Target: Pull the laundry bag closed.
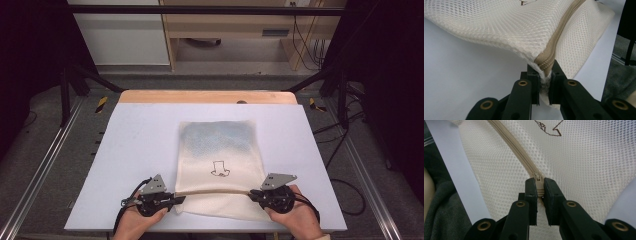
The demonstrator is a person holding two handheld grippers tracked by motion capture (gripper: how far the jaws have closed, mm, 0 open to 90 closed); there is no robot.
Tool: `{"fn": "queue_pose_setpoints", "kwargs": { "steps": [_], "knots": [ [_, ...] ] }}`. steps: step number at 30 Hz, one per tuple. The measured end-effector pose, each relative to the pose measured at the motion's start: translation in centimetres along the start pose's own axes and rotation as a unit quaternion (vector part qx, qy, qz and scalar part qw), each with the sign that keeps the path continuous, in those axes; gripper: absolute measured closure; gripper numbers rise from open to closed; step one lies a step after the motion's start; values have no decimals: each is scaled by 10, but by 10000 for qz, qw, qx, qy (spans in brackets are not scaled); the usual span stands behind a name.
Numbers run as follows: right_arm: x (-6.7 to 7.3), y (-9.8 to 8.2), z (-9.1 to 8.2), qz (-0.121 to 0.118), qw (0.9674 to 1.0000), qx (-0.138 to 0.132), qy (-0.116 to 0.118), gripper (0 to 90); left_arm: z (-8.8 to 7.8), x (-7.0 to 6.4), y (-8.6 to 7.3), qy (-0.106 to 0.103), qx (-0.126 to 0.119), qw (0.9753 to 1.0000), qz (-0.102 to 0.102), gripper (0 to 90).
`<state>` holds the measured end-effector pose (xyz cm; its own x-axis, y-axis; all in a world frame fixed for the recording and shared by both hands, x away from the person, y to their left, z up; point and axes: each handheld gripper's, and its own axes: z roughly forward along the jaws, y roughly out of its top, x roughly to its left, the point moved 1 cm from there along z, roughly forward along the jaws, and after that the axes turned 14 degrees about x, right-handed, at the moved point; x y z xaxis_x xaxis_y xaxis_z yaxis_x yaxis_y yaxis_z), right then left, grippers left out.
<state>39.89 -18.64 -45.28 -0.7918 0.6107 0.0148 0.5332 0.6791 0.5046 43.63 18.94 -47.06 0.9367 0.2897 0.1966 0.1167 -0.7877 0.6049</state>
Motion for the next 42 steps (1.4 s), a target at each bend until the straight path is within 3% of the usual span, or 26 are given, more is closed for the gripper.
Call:
{"fn": "queue_pose_setpoints", "kwargs": {
  "steps": [42],
  "knots": [
    [-5,-16,-8,121,9998,-28,-130,822,-1,0,0,19,-20,10000,-1,819]
  ]
}}
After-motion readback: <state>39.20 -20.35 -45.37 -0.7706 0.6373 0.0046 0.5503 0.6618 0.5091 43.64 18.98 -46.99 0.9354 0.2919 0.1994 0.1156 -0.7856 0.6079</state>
